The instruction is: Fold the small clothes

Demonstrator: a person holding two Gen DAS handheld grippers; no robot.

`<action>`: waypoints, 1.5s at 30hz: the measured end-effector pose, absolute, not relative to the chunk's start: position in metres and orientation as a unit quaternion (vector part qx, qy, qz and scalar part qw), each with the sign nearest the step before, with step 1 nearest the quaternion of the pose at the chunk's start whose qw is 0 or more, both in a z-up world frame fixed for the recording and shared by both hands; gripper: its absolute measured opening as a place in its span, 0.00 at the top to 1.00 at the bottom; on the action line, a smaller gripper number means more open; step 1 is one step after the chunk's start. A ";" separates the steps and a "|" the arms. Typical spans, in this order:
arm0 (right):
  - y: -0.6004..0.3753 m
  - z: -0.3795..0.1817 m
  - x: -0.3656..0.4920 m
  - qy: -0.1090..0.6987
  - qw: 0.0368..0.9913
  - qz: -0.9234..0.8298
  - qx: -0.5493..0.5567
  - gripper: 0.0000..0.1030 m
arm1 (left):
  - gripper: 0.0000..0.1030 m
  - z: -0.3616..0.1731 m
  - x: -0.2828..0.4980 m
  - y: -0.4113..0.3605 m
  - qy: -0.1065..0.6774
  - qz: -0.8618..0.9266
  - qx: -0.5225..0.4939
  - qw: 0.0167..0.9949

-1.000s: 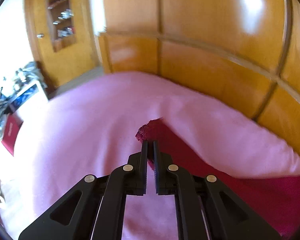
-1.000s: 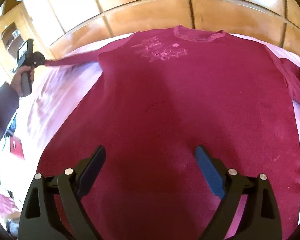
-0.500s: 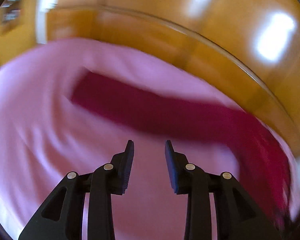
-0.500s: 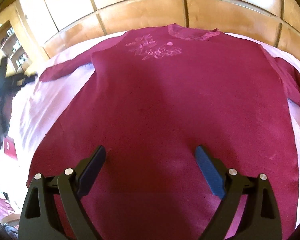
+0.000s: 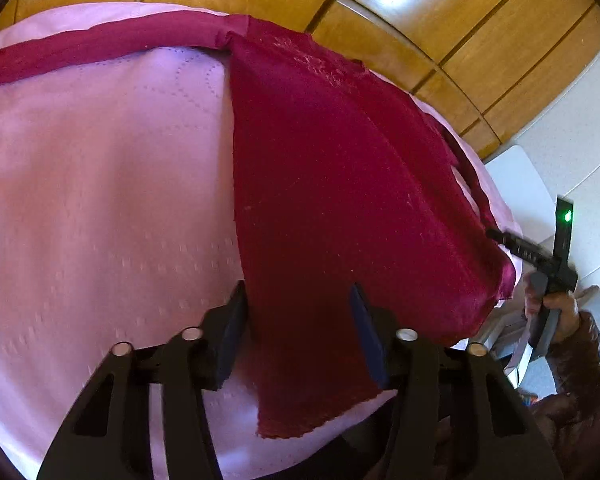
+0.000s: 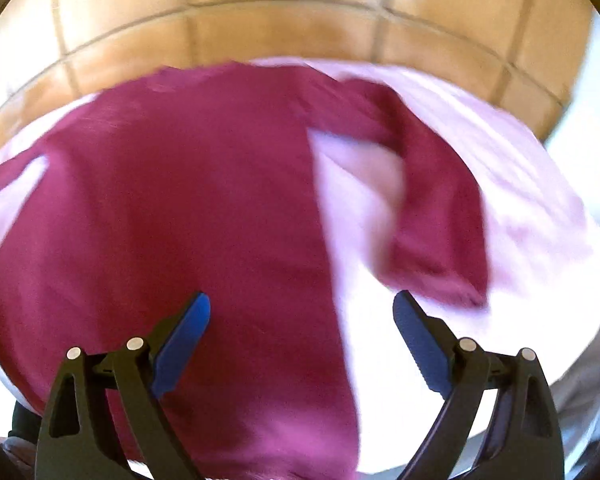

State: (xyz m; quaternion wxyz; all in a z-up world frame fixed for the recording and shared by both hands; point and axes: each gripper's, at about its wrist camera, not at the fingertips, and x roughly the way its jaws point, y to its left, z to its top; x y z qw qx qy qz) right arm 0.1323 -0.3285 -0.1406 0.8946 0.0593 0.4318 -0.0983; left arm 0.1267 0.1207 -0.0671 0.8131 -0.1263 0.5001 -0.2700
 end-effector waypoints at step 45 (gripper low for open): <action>-0.476 -0.045 0.133 0.271 0.935 -0.192 0.126 0.93 | 0.81 -0.032 0.160 0.042 0.459 -0.231 -0.048 0.856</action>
